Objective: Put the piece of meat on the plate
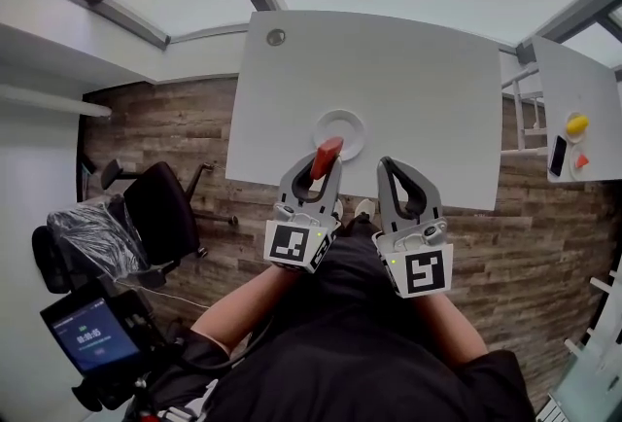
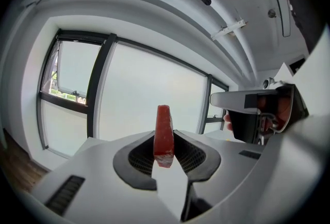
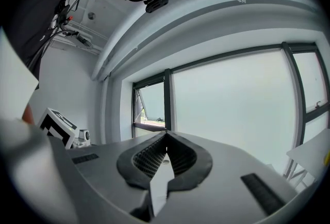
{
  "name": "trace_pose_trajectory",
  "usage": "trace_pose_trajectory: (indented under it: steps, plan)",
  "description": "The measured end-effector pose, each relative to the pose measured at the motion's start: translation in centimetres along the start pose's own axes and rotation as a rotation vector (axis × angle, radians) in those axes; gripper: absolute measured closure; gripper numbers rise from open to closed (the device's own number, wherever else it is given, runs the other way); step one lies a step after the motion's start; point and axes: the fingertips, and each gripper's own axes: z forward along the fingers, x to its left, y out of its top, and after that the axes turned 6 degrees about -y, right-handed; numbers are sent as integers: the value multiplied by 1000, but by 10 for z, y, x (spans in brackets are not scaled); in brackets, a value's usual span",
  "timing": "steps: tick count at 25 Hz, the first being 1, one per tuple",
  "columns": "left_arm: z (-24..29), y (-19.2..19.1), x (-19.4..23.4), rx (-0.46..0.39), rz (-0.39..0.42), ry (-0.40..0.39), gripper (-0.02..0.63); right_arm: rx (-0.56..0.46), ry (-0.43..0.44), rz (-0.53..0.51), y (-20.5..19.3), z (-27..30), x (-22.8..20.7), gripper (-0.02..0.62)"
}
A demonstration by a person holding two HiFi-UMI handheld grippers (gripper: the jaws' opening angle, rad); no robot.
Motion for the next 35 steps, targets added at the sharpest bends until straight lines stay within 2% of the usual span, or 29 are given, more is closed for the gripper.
trace_pose_trajectory:
  steps: [4,11,20,31,35]
  plan:
    - [10,-15,0,55,43,-15,511,-3,7,-13,4,3,0,591]
    - [16,-39,3,99,74,-15,511,-35,4,-15,17,0,-3,591]
    - [18,-77,20,140,24,5,511,-22,-27,-11,17,0,-2,591]
    - [46,-115,46,192,34,2,511,52,-28,-4,-2,18,-1,591]
    - [54,-134,57,238,27,9,511,84,-45,16,-16,22,-5,591]
